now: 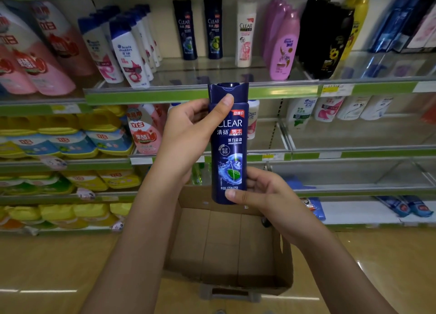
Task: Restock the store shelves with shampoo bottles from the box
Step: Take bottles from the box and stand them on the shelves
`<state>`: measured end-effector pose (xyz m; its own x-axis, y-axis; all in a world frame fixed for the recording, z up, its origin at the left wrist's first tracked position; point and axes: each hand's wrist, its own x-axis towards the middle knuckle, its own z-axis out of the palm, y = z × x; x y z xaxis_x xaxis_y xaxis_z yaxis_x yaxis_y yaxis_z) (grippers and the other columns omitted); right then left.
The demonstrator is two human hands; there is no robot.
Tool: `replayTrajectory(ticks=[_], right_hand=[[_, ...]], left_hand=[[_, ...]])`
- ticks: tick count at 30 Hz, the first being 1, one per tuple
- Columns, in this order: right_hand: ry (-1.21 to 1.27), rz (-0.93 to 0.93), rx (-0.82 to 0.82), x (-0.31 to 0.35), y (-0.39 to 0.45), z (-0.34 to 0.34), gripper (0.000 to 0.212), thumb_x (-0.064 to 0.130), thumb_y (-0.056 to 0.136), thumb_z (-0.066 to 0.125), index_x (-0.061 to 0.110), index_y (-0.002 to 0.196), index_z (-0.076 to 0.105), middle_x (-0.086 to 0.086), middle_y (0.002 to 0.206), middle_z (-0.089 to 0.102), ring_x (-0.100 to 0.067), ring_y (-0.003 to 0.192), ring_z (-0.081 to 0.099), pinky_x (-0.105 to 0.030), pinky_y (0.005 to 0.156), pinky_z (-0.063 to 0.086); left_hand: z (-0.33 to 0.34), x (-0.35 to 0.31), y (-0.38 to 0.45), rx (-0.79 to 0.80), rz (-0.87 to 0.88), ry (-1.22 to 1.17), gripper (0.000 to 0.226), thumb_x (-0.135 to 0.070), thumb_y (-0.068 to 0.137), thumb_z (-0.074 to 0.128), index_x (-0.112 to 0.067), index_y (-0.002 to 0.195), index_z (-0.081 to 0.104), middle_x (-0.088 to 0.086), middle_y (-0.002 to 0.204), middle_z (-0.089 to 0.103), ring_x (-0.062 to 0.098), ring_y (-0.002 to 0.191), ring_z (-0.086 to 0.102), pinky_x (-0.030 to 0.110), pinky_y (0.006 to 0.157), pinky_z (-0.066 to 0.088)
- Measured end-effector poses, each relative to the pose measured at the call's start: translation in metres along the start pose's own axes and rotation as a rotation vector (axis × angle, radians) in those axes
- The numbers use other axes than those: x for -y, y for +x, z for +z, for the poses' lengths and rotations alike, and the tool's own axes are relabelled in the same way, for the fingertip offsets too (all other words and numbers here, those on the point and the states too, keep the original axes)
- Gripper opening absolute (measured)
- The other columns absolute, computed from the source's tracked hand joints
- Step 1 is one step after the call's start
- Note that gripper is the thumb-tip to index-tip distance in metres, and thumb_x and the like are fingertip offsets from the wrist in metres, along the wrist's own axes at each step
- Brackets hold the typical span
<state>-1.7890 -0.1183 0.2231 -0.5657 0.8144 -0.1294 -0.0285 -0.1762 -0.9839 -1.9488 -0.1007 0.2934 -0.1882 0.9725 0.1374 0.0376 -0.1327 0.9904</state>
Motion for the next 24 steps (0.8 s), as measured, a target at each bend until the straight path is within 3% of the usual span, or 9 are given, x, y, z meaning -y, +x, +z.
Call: replayTrajectory(ticks=[6, 10, 13, 24], right_hand=[[-0.012, -0.018, 0.016, 0.000, 0.016, 0.015, 0.043, 0.008, 0.081, 0.069, 0.013, 0.122, 0.060, -0.003, 0.115, 0.071, -0.017, 0.106, 0.068, -0.027, 0.092, 0.054], [0.015, -0.029, 0.043, 0.001, 0.029, 0.025, 0.047, 0.014, 0.075, 0.071, 0.015, 0.120, 0.060, -0.001, 0.114, 0.072, -0.015, 0.106, 0.068, -0.024, 0.090, 0.054], [0.002, -0.039, 0.070, 0.004, 0.040, 0.027, 0.052, 0.019, 0.072, 0.072, 0.016, 0.122, 0.059, 0.001, 0.115, 0.071, -0.014, 0.107, 0.068, -0.028, 0.093, 0.054], [-0.022, -0.108, 0.131, 0.024, 0.096, 0.014, 0.051, 0.014, 0.070, 0.072, 0.013, 0.120, 0.060, -0.003, 0.113, 0.072, -0.017, 0.105, 0.068, -0.026, 0.087, 0.056]], left_hand=[[-0.021, -0.007, 0.000, -0.008, 0.030, 0.004, 0.024, -0.033, 0.086, 0.065, -0.016, 0.102, 0.070, -0.002, 0.093, 0.075, 0.011, 0.088, 0.070, 0.022, 0.072, 0.052], [-0.034, -0.009, 0.004, -0.049, 0.018, 0.018, 0.021, -0.035, 0.086, 0.065, -0.017, 0.097, 0.071, -0.003, 0.089, 0.075, 0.010, 0.082, 0.069, 0.015, 0.057, 0.048], [-0.040, -0.012, 0.010, -0.076, 0.043, 0.025, 0.021, -0.033, 0.086, 0.065, -0.015, 0.097, 0.071, 0.002, 0.091, 0.075, 0.016, 0.086, 0.071, 0.030, 0.073, 0.056], [-0.047, -0.023, 0.046, -0.158, 0.189, 0.088, 0.019, -0.028, 0.090, 0.062, -0.015, 0.101, 0.069, 0.002, 0.092, 0.074, 0.010, 0.086, 0.070, 0.022, 0.074, 0.055]])
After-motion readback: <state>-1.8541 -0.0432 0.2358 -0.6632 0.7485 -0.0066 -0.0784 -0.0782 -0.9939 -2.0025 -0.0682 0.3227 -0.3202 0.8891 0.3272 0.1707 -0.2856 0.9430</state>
